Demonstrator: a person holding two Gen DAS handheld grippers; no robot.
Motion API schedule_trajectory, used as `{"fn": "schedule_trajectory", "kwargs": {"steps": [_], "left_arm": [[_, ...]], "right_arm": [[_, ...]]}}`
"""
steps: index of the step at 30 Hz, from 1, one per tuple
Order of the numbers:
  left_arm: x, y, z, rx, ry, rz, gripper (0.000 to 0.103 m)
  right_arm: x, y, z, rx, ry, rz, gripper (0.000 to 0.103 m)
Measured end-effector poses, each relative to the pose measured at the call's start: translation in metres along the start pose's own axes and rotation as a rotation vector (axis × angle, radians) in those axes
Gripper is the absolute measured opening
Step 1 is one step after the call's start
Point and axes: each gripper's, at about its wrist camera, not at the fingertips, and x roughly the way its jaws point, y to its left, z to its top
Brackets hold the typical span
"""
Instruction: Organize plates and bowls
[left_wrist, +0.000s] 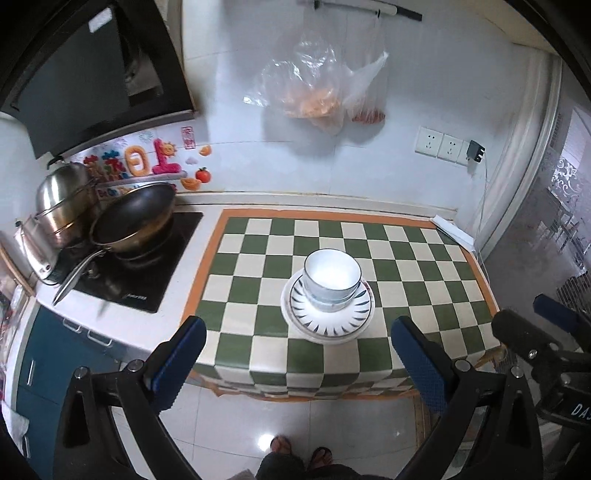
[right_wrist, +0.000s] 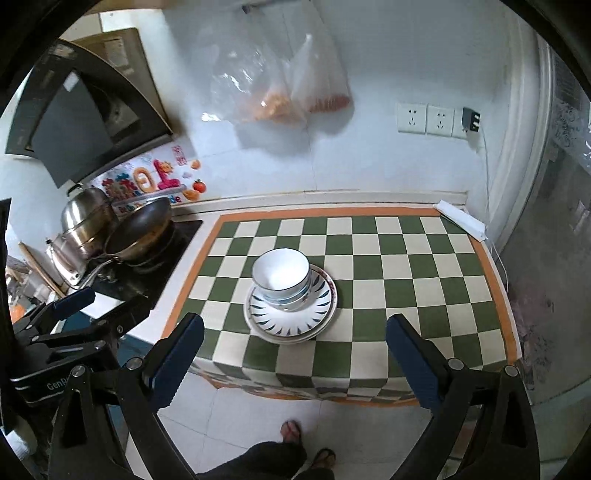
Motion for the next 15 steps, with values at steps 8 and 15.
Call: {"fn": "schedule_trajectory", "kwargs": {"steps": [8,15], "left_arm": [[-0.041,0.018,-0.021,0.003,-0.021,0.007,0.103],[-0.057,0.026,-0.031,0.02,-0.028,0.003,0.103]], "right_arm": [[-0.054,0.023,-0.019,0.001,-0.058,-0.025,0.101],[-0.073,0.039,-0.029,0.01,-0.078,-0.046,0.101]]}}
